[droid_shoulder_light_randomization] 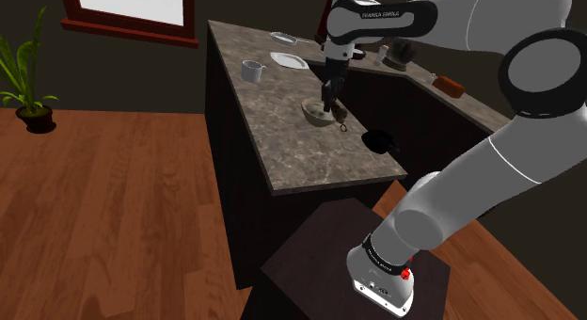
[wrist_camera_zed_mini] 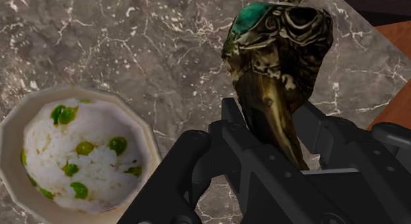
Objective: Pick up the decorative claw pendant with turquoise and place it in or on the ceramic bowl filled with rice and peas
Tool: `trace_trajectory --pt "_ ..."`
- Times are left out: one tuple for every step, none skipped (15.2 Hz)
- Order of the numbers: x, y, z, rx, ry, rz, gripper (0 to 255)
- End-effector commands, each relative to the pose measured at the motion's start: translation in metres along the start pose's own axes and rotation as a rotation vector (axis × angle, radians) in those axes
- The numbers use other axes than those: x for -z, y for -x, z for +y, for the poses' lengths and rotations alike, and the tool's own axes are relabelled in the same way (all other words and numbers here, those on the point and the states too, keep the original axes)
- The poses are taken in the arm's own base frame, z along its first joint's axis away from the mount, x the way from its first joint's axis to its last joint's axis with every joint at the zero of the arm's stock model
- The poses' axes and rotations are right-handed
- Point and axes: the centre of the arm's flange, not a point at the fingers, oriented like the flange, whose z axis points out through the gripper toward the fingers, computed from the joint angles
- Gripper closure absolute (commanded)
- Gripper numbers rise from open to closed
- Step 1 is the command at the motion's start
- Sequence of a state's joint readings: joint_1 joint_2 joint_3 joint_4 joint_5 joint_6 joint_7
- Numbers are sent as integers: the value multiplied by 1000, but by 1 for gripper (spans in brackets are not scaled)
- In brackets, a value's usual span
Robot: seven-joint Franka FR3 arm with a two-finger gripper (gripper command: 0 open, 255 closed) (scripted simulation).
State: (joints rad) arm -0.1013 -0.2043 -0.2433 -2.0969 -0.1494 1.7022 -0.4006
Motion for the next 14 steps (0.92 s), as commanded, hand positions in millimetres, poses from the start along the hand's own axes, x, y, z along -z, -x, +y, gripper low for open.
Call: trace_trajectory --pt "2 -12 24 1 1 -1 255" --pt "3 -18 36 1 1 -1 255" --pt "4 -24 48 1 1 -1 255" --pt "5 -30 59 1 1 -1 255" --pt "6 -36 71 1 1 -1 255" --pt "7 -42 83 1 1 -1 255" --pt "8 -48 94 1 1 -1 255" --pt "9 -54 106 1 1 -1 255" --pt "10 -60 118 1 1 -1 255" --pt "11 -66 130 1 1 -1 255" --pt "12 -72 141 1 1 -1 255" --pt "13 -78 153 1 1 -1 255" --pt "15 -84 165 1 1 -1 255" --pt "16 -90 176 1 1 -1 255"
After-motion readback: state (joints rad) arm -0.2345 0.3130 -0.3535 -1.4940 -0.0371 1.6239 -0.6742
